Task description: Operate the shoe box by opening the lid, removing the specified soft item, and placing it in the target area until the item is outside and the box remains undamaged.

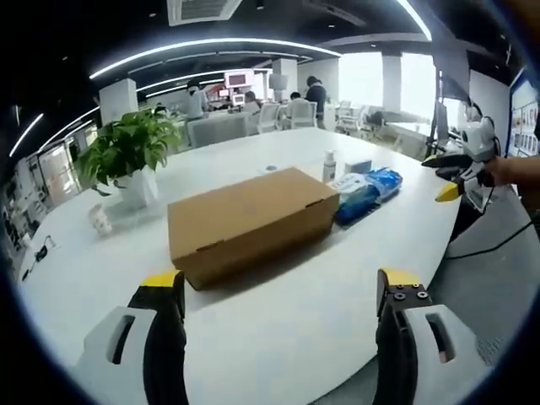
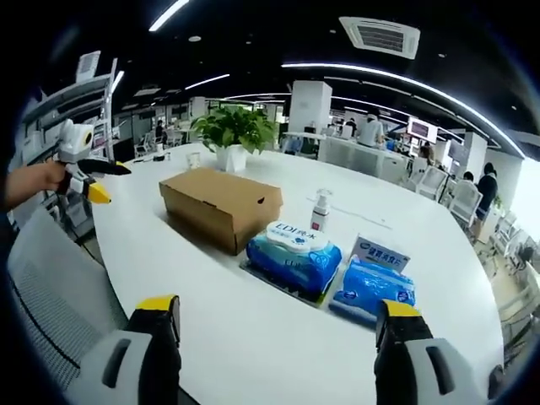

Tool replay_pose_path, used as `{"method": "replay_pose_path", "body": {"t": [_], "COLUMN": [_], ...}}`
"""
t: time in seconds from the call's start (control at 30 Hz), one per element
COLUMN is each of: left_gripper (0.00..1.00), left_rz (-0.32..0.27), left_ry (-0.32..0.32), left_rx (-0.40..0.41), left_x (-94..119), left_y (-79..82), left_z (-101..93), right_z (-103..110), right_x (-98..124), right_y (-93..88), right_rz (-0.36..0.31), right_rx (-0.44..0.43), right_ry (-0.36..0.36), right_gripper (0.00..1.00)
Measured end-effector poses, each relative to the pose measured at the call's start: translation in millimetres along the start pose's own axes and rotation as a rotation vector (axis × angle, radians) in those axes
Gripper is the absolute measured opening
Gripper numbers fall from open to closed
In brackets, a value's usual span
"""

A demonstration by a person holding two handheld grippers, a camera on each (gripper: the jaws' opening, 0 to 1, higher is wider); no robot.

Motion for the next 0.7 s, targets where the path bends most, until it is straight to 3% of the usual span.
{"method": "replay_pose_path", "body": {"t": [0.7], "left_gripper": [0.97], "left_rz": [-0.046], "left_ry": [0.024], "left_rx": [0.053], "left_x": [39.0], "left_y": [-6.4], "left_z": [-20.0], "right_z": [13.1], "right_x": [41.3], "right_y": [-10.5], "right_rz": [-0.047], "right_rx": [-0.001], "right_ry": [-0.046], "right_gripper": [0.99]}}
Point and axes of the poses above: the point that each gripper's makers call its tool centre point, and the gripper's own axes: x roughly backward along the fingers, z roughly to its left, y roughly out of its top, the point moved 8 cm from there along x, roughly backward along the fingers, and after that the axes turned 13 degrees about y, right-handed, at the moved point
